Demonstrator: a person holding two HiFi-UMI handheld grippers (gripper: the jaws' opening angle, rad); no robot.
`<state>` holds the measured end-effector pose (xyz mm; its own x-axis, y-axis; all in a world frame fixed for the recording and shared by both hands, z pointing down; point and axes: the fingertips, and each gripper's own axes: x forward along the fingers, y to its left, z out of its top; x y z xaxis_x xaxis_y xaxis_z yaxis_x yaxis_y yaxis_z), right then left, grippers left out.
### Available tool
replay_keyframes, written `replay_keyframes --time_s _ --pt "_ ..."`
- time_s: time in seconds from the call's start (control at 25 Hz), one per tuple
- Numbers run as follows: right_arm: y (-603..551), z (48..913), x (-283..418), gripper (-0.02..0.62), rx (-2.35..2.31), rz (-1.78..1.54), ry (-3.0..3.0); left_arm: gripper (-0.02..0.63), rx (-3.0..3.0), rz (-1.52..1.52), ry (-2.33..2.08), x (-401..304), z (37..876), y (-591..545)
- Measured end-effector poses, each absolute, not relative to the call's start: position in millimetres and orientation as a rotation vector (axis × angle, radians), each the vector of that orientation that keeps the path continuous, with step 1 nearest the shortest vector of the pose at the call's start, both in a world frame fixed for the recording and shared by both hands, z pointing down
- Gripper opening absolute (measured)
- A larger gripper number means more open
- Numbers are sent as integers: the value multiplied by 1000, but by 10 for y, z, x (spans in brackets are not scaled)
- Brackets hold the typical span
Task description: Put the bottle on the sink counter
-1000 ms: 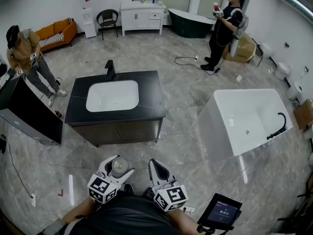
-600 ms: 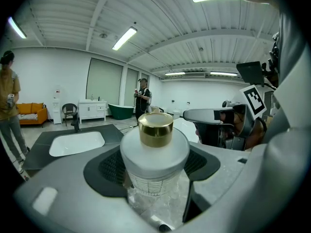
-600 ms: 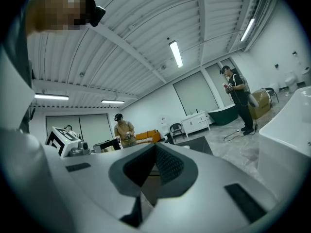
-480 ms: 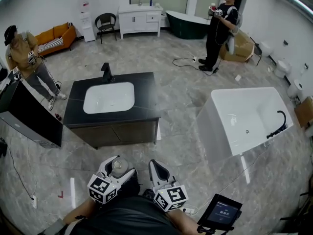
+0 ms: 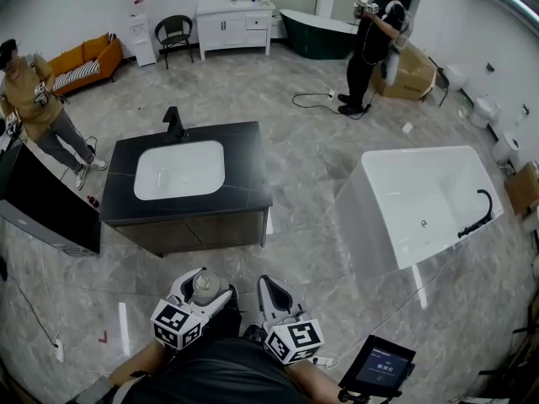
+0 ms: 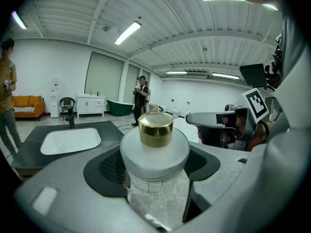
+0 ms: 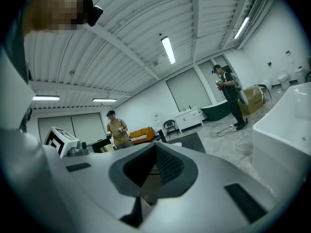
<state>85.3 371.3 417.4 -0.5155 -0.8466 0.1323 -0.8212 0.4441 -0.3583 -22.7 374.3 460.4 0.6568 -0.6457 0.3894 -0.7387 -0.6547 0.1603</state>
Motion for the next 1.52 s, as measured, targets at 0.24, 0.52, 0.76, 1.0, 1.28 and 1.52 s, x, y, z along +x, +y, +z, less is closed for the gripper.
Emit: replay_keyframes --time_s 0.24,0.52,0.76,1.0,1.28,1.52 --pt "3240 4283 723 -5 -1518 -629 2628 337 2560 416 -1088 -307 4677 3268" --pt "2585 4258 531 -5 -1567 -627 2646 337 2594 396 -1085 -485 4659 2548" --pt "2136 4245 369 -5 -1623 -628 2656 337 2625 365 -1048 -625 4655 2052" --pt "1813 4263 206 -5 -1672 -627 2658 337 2630 355 -1014 -793 4722 1695" --pt "1589 4198 95 -5 -1674 -641 2666 337 2623 337 -1006 -895 4684 1501" --pt "1443 4260 35 -5 -1624 -669 2681 337 2593 330 -1027 -953 4757 1416"
